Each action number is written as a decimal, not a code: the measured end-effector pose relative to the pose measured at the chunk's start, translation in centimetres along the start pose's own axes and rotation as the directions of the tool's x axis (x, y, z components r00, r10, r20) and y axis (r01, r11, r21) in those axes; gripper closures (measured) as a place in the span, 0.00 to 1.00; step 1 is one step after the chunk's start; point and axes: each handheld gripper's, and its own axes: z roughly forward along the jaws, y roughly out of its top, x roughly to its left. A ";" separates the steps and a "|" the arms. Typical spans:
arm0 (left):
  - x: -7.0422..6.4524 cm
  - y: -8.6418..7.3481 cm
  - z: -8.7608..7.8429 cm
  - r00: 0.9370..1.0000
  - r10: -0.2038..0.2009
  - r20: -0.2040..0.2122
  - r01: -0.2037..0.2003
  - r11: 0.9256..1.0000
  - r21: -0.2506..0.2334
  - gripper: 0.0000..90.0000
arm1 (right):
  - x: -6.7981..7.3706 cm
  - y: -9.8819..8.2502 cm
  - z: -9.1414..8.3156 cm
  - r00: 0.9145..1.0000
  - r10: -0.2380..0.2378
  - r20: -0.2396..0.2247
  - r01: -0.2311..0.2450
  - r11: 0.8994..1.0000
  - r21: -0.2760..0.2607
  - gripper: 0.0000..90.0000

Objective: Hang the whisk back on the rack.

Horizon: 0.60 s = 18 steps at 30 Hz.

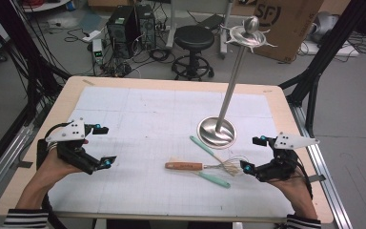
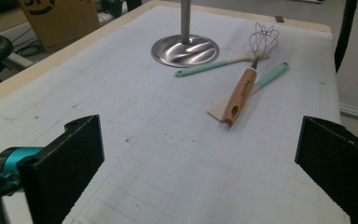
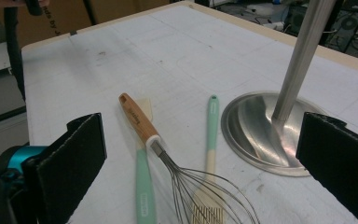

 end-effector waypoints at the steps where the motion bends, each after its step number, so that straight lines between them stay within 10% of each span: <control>1: 0.0 -0.2 -0.1 1.000 -0.002 -0.003 0.003 1.000 0.003 0.02 | 0.0 0.1 0.0 1.000 0.002 0.002 -0.001 1.000 -0.003 0.00; 18: -0.2 -1.1 -0.7 1.000 0.001 -0.015 -0.001 1.000 -0.014 0.02 | 0.8 0.6 1.2 0.999 -0.043 -0.010 0.043 0.997 0.068 0.00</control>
